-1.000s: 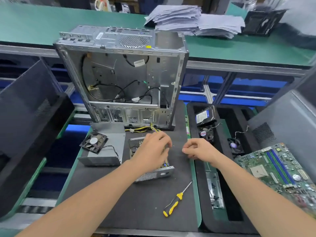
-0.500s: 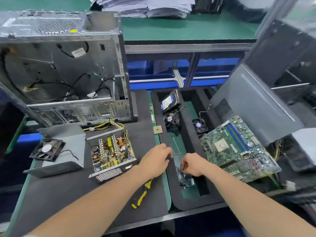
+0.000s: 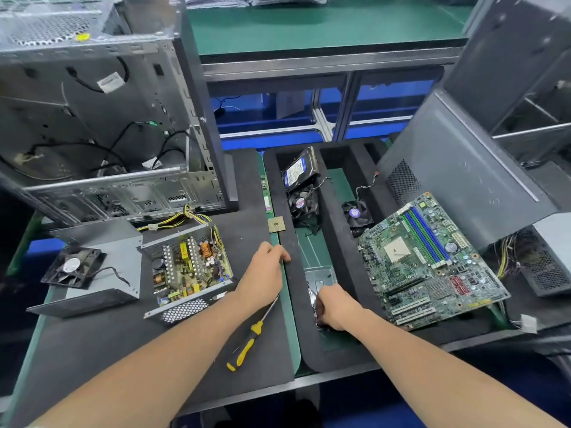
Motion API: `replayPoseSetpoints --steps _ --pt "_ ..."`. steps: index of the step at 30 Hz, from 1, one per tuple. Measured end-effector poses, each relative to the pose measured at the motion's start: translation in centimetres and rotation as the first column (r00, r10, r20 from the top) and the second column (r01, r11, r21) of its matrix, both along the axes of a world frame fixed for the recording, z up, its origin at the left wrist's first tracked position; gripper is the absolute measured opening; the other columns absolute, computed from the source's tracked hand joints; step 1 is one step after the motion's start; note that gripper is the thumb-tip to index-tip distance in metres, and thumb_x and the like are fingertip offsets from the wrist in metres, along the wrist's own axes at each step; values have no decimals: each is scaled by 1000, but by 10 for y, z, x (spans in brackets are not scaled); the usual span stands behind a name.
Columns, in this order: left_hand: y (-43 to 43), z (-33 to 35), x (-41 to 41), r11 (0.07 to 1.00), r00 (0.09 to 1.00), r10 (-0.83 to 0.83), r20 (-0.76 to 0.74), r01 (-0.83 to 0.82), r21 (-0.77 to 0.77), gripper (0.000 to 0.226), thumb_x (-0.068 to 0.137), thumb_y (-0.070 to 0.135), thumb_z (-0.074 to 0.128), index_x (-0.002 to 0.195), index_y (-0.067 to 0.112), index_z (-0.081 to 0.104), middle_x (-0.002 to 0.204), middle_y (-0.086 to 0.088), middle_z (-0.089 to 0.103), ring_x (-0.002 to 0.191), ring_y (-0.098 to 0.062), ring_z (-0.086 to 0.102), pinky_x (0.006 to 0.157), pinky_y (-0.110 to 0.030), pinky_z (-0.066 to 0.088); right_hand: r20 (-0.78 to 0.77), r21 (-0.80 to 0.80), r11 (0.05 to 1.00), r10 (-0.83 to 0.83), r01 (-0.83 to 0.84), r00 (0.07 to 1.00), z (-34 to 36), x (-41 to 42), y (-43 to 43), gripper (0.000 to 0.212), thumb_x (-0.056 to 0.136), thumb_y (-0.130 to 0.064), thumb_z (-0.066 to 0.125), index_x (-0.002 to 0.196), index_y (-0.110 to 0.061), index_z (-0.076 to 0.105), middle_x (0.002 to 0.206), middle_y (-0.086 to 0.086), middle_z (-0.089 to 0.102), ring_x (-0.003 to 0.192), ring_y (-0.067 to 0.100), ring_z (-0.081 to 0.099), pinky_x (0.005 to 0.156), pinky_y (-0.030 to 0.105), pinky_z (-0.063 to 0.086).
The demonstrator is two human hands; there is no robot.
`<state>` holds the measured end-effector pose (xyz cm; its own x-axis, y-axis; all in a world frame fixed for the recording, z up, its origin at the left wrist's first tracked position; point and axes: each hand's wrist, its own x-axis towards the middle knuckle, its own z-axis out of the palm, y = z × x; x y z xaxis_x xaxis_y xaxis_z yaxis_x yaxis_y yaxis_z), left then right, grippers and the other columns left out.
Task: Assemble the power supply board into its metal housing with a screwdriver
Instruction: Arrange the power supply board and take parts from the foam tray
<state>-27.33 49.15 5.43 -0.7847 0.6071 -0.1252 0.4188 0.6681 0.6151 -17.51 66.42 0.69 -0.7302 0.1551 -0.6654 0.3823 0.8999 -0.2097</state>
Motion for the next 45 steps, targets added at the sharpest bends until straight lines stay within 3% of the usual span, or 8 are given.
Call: replayPoseSetpoints --steps 3,7,12,17,24,33,38,45 --pt "-2 3 -1 1000 1000 -2 21 2 7 28 101 -4 43 120 10 59 117 -7 46 106 -24 53 98 -29 41 -22 -30 1000 3 -4 1000 -2 2 1 13 94 -3 64 101 -13 60 118 19 69 98 29 67 94 42 58" --pt "-5 5 -1 1000 999 -3 42 3 5 28 102 -3 43 121 10 59 120 -7 47 110 -23 54 102 -30 41 -91 -28 999 -20 17 996 -1 6 3 20 99 -8 58 116 -5 69 118 19 68 109 34 67 95 42 56" --pt "-7 5 -2 1000 998 1 59 -1 9 28 102 -2 42 121 10 60 120 -6 48 111 -22 54 102 -29 41 -66 -47 998 -50 47 997 2 0 3 29 90 10 52 108 -5 70 113 15 69 103 32 69 93 39 58" --pt "-7 4 -3 1000 998 2 64 -3 18 28 102 -2 43 120 10 60 120 -6 48 111 -22 54 101 -27 41 -26 11 999 -40 40 999 1 2 -1 23 86 5 69 105 -6 68 111 13 67 99 32 70 89 41 61" --pt "-8 4 -5 1000 998 -2 59 1 11 29 103 -2 42 122 10 61 122 -7 49 112 -22 54 101 -27 40 -145 44 987 -145 153 979 -4 2 -1 32 86 13 48 102 -6 68 108 13 63 91 28 64 77 34 55" --pt "-9 1 -6 1000 997 5 75 -6 5 30 103 -1 41 121 13 60 122 -3 47 112 -16 51 94 -15 32 -108 108 990 -77 88 991 -5 3 -5 26 84 16 55 91 -6 67 114 13 57 87 31 61 81 34 55" --pt "-9 0 -6 1000 997 2 79 -2 10 29 103 -1 42 120 13 60 121 -3 47 111 -17 52 94 -16 33 -68 110 993 -43 50 997 -5 2 -5 17 89 7 64 101 -4 68 102 10 52 102 35 69 86 39 59" --pt "-8 0 -6 1000 997 7 80 -8 8 28 104 1 42 120 15 60 120 -1 47 109 -14 51 96 -19 36 10 175 980 91 -92 996 0 4 -6 15 95 4 64 94 -7 54 102 10 49 88 32 61 77 35 49"
